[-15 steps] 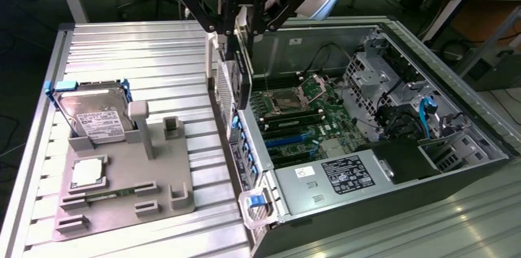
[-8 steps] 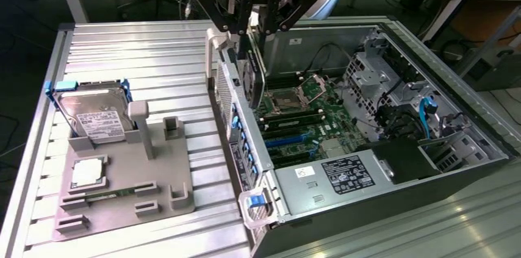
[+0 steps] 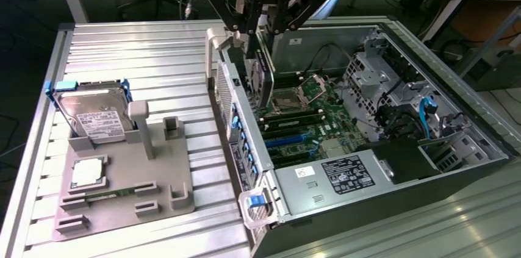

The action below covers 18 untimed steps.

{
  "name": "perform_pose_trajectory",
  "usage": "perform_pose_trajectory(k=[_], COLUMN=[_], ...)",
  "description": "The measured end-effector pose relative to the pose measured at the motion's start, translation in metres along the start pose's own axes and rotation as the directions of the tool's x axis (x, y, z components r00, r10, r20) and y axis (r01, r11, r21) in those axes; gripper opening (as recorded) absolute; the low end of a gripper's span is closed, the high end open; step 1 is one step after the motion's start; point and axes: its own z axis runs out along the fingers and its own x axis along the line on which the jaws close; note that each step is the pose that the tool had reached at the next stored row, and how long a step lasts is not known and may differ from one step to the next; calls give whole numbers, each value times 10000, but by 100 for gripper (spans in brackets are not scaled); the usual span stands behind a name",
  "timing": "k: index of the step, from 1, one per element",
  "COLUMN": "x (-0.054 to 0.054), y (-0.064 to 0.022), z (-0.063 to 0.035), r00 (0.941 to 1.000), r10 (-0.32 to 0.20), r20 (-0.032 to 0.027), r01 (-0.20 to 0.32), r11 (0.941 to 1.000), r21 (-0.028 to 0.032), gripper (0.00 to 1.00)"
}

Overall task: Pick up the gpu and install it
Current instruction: 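Pick up the gpu and move the gpu toward the slot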

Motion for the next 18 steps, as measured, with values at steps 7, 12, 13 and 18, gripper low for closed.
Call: perform_pose_trajectory(k=[7, 12, 13, 18], x=[-6, -23, -32, -94], y=[0, 2, 3, 6], z=[0, 0, 0, 2], r00=[10000, 10000, 10000, 10000], r10=[0, -1, 1, 1], r20=[0, 0, 0, 0], r01=[0, 1, -1, -1], r11=[10000, 10000, 10000, 10000], r21=[1, 2, 1, 1], gripper=[27, 27, 27, 27])
